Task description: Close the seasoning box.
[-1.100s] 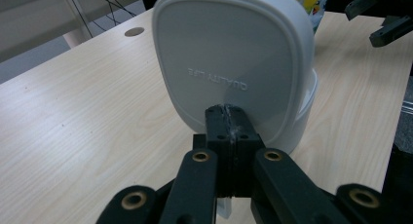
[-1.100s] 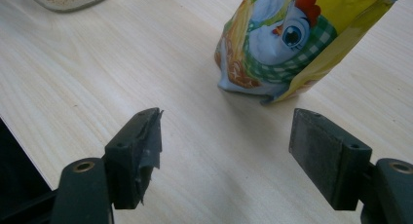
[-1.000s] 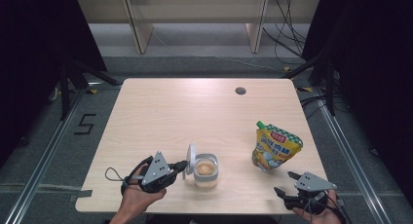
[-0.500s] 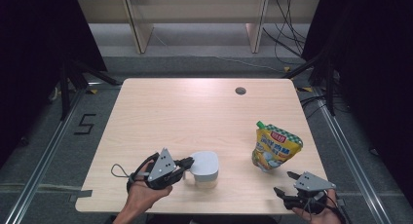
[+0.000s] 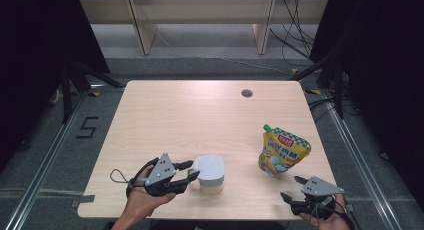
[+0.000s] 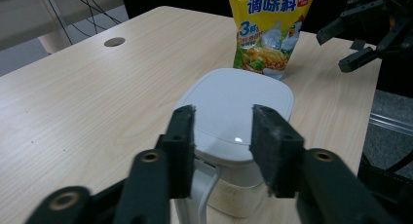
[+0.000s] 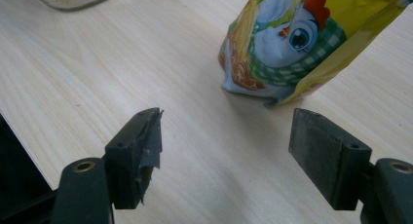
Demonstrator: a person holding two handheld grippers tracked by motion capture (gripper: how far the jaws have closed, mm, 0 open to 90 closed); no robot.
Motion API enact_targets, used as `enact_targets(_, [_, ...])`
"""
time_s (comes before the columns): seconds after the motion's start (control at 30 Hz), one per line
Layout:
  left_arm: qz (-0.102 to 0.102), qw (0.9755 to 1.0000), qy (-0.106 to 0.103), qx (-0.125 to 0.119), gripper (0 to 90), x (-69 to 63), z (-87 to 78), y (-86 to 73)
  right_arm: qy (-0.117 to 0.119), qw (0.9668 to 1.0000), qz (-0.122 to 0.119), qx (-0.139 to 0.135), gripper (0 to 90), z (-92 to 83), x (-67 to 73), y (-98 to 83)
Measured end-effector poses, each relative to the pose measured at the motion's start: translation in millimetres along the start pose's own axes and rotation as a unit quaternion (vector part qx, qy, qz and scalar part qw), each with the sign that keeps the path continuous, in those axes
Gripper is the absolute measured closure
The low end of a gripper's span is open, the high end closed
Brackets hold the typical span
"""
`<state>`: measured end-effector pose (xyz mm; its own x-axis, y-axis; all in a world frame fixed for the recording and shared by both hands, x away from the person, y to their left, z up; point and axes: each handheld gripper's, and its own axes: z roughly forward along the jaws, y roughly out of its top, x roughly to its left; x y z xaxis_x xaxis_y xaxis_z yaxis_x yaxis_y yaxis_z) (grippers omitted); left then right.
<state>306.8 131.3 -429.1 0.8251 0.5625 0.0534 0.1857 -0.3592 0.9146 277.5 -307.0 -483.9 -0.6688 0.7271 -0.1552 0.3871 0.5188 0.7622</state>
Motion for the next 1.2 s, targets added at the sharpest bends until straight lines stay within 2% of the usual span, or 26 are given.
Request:
enact_targets(0.03, [-0.008,1.0,0.001,0.002,53.9,0.0,-1.0,-1.2,0.001,1.0,0.001,0.001,28.8,-0.2,-0.1,0.0])
enact_targets(0.07, [-0.005,1.0,0.001,-0.001,51.2,1.8,-1.4,-2.7,0.001,1.0,0.0,0.001,28.8,-0.2,-0.4,-0.1])
enact_targets(0.13, [-0.017,0.9998,0.006,0.0,46.0,2.9,-1.6,-5.3,0.002,1.0,0.001,0.0,28.8,0.0,-0.7,-0.2])
enact_targets(0.4, [-0.021,0.9996,0.013,0.014,31.7,6.2,-4.0,-11.3,0.003,1.0,-0.002,0.003,28.8,2.3,-1.9,-1.3])
enact_targets(0.43, [-0.037,0.9991,0.014,0.014,31.2,4.7,-4.3,-12.1,0.004,1.0,-0.002,0.003,28.8,2.5,-2.0,-1.6])
enact_targets(0.47, [-0.027,0.9994,0.015,0.017,30.7,5.7,-5.3,-11.8,0.005,1.0,-0.001,0.003,28.8,2.4,-2.4,-1.9])
enact_targets(0.57, [-0.034,0.9991,0.017,0.02,29.1,3.9,-6.4,-13.8,0.004,1.0,-0.002,0.005,28.8,1.2,-3.1,-2.9])
enact_targets(0.63, [-0.025,0.9994,0.012,0.021,29.0,4.3,-6.7,-16.2,0.002,1.0,-0.001,0.005,28.8,0.8,-3.1,-3.5])
enact_targets(0.7, [-0.03,0.999,0.015,0.028,28.9,2.3,-7.8,-20.3,0.002,1.0,-0.002,0.005,28.8,0.4,-2.5,-3.7])
enact_targets(0.73, [-0.024,0.9992,0.014,0.03,28.9,2.4,-8.5,-22.3,0.001,1.0,-0.002,0.006,28.8,0.3,-1.9,-3.8])
enact_targets(0.8, [-0.033,0.9988,0.015,0.032,28.8,0.6,-9.2,-26.5,0.001,1.0,-0.001,0.009,28.8,-0.2,-1.1,-3.7])
enact_targets(1.03, [-0.038,0.9981,0.02,0.045,28.7,-3.9,-14.8,-39.0,0.002,0.9999,-0.011,0.008,28.8,-0.1,1.7,-1.8])
enact_targets(1.13, [-0.035,0.9983,0.016,0.044,28.5,-4.1,-14.2,-42.7,0.001,0.9999,-0.006,0.008,28.8,-0.6,0.7,-2.6])
enact_targets(1.17, [-0.035,0.9979,0.017,0.052,28.3,-4.5,-14.7,-43.3,0.001,1.0,-0.005,0.007,28.9,-0.8,0.5,-2.6])
enact_targets(1.2, [-0.029,0.9983,0.013,0.049,28.1,-4.1,-13.9,-44.0,0.002,1.0,-0.005,0.007,28.8,-0.9,0.5,-2.5])
